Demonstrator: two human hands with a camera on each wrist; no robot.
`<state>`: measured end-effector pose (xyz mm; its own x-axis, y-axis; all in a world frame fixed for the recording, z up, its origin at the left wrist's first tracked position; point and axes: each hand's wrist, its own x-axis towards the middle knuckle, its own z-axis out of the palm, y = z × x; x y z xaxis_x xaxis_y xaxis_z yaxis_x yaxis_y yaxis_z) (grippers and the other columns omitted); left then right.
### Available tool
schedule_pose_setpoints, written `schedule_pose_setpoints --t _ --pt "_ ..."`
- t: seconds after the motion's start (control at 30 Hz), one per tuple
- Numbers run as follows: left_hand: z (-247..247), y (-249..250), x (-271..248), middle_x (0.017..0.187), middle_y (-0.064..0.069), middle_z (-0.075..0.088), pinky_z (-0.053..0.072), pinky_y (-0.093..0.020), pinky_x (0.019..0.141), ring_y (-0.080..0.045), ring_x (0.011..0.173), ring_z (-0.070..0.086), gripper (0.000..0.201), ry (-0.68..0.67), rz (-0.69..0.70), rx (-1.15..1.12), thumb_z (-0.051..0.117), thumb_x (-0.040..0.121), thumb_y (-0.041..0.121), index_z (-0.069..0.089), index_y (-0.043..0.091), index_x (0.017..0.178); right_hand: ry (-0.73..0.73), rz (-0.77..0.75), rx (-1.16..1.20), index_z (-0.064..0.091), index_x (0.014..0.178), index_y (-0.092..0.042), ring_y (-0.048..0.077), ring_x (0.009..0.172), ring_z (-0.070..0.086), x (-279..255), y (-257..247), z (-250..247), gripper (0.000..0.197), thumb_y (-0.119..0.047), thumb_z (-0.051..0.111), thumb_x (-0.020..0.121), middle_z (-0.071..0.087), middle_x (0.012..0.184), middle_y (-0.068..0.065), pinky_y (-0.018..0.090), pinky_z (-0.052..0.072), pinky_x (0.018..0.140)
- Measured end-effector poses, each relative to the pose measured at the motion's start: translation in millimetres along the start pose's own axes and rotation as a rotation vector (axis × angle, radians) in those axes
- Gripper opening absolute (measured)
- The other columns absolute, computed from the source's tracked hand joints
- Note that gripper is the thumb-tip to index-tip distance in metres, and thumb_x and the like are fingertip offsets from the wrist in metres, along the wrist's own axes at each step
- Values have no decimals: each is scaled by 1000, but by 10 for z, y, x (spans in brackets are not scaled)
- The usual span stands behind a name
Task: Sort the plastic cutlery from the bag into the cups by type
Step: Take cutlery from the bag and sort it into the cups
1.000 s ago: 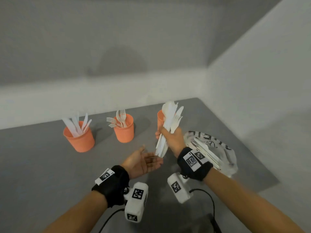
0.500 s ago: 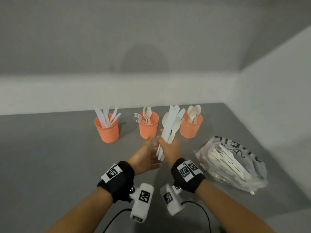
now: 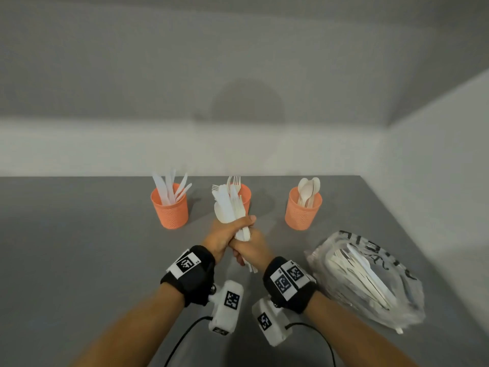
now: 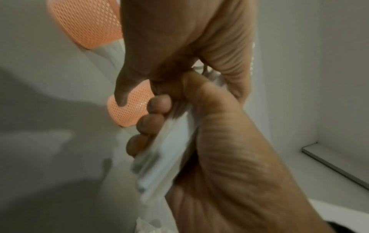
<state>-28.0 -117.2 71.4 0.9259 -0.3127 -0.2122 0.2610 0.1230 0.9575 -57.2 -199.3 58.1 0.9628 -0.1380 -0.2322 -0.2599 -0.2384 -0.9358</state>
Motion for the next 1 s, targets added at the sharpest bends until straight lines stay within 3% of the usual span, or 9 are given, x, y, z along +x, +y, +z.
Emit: schedule_pose_setpoints --t 0.1,0.2,0.33,0.43,0.53,0.63,0.73,0.87,1.0 --pt "95 43 68 64 -11 57 42 -23 38 -24 45 52 18 61 7 4 67 76 18 55 5 82 -1 0 -67 53 58 -16 11 33 48 49 -35 -57 25 -13 54 83 50 39 -2 22 43 42" --pt "88 79 149 72 -9 60 50 -22 48 -17 56 57 13 -47 -20 -5 59 84 15 56 8 73 -258 14 136 58 66 -10 12 39 54 72 -85 -241 19 -1 53 83 55 42 -1 24 48 46" --pt "87 137 153 81 -12 66 39 -17 32 -15 40 53 30 -157 -103 10 59 86 35 61 9 73 -503 116 502 63 86 -12 18 53 62 74 -93 -409 10 -16 59 77 65 64 11 27 53 50" --pt "106 179 179 74 -5 65 48 -23 47 -17 55 58 38 -191 -138 28 62 82 45 61 8 84 -513 115 640 58 95 -12 16 50 56 90 -67 -394 35 -18 63 61 56 64 7 32 53 55" --pt "102 199 214 82 -4 67 52 -25 52 -13 62 64 48 -171 -103 49 61 83 46 58 6 108 -497 166 616 52 103 -15 6 40 44 119 -53 -374 29 -19 55 75 45 49 -4 26 51 53" --pt "65 240 261 81 -4 63 52 -22 58 -12 64 60 48 -35 2 -21 58 88 35 49 4 123 -406 163 568 51 95 -17 3 34 33 163 -42 -405 5 -18 49 91 41 45 -8 16 33 39" --pt "-20 326 350 97 -9 61 52 -36 78 -19 81 58 44 160 103 33 61 87 32 48 12 124 -324 127 491 53 109 -19 4 35 33 206 -2 -469 18 -24 54 91 42 48 -6 16 30 37" --pt "-41 385 454 90 -4 60 45 -25 61 -13 69 54 31 215 198 164 63 86 25 57 7 111 -293 122 404 53 113 -19 6 37 33 232 32 -485 21 -22 53 92 45 54 -3 17 31 39" --pt "-39 384 544 80 -4 58 46 -19 50 -13 63 53 23 210 153 155 64 85 17 55 5 102 -284 156 429 53 104 -19 6 39 34 250 33 -471 14 -25 56 91 46 55 -4 17 32 41"
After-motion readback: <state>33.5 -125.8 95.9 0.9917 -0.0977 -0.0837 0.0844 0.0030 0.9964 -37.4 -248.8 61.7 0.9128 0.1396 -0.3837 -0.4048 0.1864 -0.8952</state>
